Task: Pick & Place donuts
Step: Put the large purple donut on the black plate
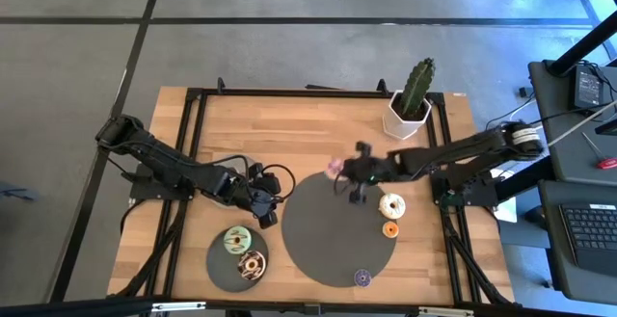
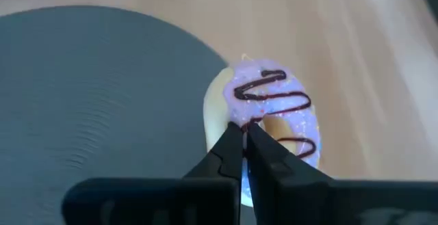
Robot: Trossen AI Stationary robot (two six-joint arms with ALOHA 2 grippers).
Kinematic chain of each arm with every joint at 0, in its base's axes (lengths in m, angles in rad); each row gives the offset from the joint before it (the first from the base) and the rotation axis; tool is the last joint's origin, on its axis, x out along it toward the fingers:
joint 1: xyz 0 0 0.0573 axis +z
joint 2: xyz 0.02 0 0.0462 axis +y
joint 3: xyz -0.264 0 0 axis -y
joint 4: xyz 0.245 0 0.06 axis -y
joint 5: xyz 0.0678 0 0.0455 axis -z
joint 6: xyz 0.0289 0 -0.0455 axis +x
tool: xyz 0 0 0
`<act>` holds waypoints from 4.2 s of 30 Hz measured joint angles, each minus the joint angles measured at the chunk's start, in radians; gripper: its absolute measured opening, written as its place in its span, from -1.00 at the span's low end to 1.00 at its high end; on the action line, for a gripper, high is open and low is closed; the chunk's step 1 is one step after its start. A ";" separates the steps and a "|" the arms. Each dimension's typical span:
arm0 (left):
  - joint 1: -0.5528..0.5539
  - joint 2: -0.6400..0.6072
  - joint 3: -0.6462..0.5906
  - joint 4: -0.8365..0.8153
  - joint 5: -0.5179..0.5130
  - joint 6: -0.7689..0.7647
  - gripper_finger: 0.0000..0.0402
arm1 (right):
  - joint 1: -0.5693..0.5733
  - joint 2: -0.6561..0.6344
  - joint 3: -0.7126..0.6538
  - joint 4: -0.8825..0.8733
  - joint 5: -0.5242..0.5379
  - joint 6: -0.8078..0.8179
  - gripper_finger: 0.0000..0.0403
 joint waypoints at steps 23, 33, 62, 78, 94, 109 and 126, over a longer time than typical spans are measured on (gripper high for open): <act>-0.001 0.000 0.000 0.000 0.014 -0.037 -0.29 | 0.202 0.511 0.348 0.025 -0.021 -0.110 -0.87; 0.000 0.000 0.000 0.049 0.004 -0.026 -0.26 | 0.203 0.464 0.348 -0.008 -0.016 -0.120 -0.21; 0.120 0.359 0.000 0.550 0.172 0.210 -0.16 | 0.221 -0.192 -0.197 0.245 0.002 0.028 0.09; 0.147 0.385 0.002 0.546 0.240 0.202 -0.66 | 0.221 -0.190 -0.197 0.238 0.014 0.025 0.09; -0.167 -0.054 0.002 -0.105 0.272 -0.305 -0.95 | 0.221 -0.189 -0.197 0.195 0.037 0.051 0.09; -0.759 0.056 0.002 -0.214 -0.060 -1.211 -0.95 | 0.222 -0.189 -0.197 0.195 0.037 0.057 0.09; -0.818 0.201 0.002 -0.219 -0.074 -1.245 -0.85 | 0.221 -0.189 -0.197 0.196 0.037 0.107 0.09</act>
